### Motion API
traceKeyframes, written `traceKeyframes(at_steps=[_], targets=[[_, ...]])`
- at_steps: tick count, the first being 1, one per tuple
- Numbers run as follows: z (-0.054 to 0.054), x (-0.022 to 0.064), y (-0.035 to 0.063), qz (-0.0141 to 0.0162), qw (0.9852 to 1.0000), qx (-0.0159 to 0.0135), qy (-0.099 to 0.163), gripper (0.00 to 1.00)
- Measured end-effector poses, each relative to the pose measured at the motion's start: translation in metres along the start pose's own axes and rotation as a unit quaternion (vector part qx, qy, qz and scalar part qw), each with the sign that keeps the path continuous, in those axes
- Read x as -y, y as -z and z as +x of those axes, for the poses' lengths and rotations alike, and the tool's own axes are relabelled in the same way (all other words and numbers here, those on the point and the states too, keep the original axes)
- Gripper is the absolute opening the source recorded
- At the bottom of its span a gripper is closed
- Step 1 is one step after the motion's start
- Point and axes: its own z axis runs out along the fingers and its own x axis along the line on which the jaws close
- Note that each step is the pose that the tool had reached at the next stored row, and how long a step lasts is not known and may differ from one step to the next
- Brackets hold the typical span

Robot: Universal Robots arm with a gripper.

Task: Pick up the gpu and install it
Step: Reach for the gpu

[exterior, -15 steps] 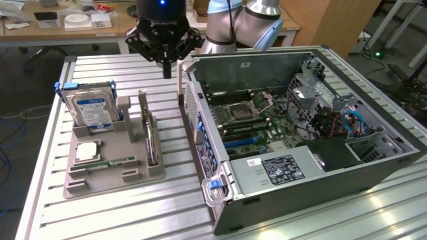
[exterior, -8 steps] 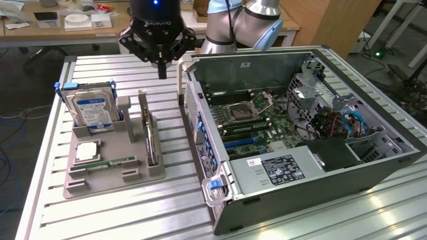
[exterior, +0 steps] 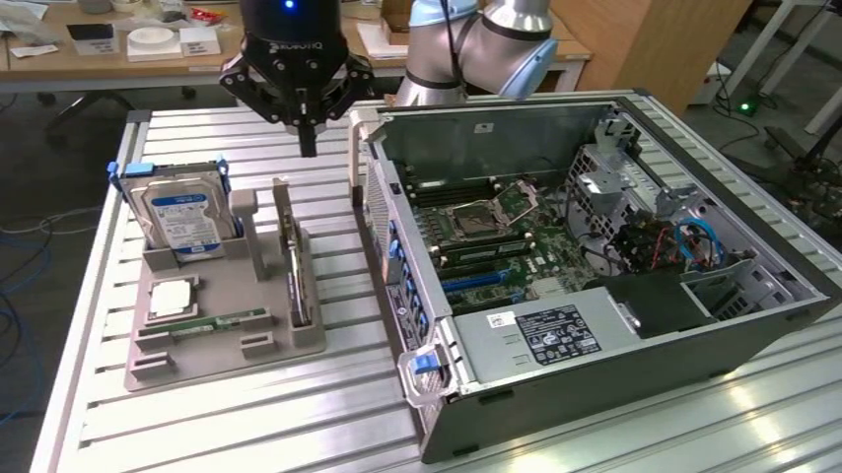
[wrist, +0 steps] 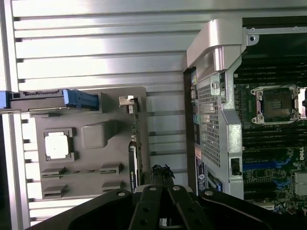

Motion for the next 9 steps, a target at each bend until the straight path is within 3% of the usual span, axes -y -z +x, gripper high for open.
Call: traceKeyframes(at_steps=[9], targets=[[0.015,0.0012,0.0003,0.0000,1.0000,0.0000,0.000,0.11]])
